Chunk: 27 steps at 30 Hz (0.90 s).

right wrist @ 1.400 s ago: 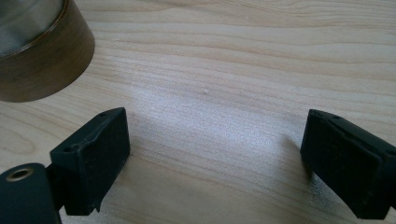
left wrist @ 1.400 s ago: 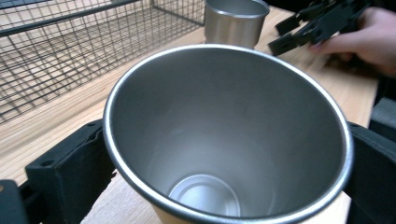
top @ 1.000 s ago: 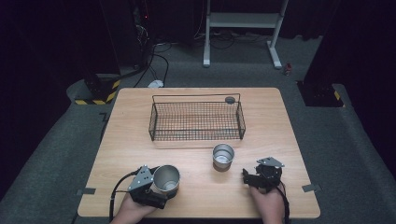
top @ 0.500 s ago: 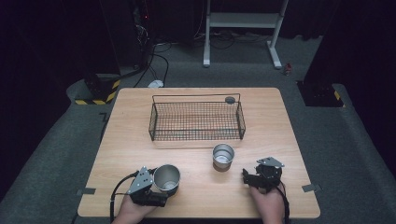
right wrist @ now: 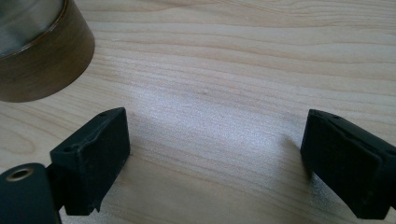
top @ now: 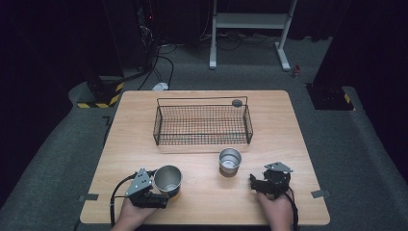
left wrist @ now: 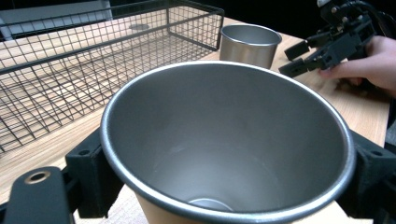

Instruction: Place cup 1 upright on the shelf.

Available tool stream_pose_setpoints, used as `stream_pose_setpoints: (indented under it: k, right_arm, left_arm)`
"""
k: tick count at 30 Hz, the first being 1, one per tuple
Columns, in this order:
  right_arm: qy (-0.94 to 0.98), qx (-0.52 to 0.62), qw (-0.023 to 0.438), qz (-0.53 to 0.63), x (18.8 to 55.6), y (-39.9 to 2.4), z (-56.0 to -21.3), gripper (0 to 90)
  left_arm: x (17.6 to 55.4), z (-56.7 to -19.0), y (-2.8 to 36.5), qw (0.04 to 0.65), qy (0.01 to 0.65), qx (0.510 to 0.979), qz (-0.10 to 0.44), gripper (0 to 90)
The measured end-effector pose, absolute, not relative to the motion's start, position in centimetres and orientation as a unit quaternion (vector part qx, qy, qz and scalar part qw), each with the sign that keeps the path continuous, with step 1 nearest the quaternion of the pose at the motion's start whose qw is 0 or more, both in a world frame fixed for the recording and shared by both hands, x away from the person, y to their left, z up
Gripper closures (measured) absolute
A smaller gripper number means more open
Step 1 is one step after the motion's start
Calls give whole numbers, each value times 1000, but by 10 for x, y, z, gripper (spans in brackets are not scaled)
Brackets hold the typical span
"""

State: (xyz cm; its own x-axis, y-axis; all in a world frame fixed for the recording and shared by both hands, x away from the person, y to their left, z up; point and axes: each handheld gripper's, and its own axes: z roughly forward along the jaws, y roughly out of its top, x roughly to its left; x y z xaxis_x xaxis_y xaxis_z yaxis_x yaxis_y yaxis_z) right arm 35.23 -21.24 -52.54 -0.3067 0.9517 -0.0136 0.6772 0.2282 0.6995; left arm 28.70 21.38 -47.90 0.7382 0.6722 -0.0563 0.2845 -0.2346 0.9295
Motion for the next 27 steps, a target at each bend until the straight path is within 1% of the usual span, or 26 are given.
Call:
stream_pose_setpoints:
  k: [6, 12, 14, 20, 24, 27]
  right_arm:
    - [749, 543, 228, 302, 352, -212, -525, 79]
    - [749, 543, 228, 302, 352, -212, -525, 79]
    - [749, 543, 228, 302, 352, -212, -525, 78]
    - [752, 541, 226, 302, 353, -213, -525, 77]
    - [752, 540, 226, 302, 353, -213, -525, 77]
    - [752, 540, 226, 301, 353, -213, -525, 78]
  left_arm:
    - [290, -480, 217, 542, 330, 751, 179, 132]
    - [289, -480, 218, 545, 339, 742, 195, 133]
    - [291, -478, 219, 545, 344, 734, 214, 133]
    - [303, -475, 216, 536, 360, 736, 203, 133]
    - [309, -471, 214, 525, 363, 741, 208, 133]
    - [315, -463, 213, 525, 371, 734, 218, 134]
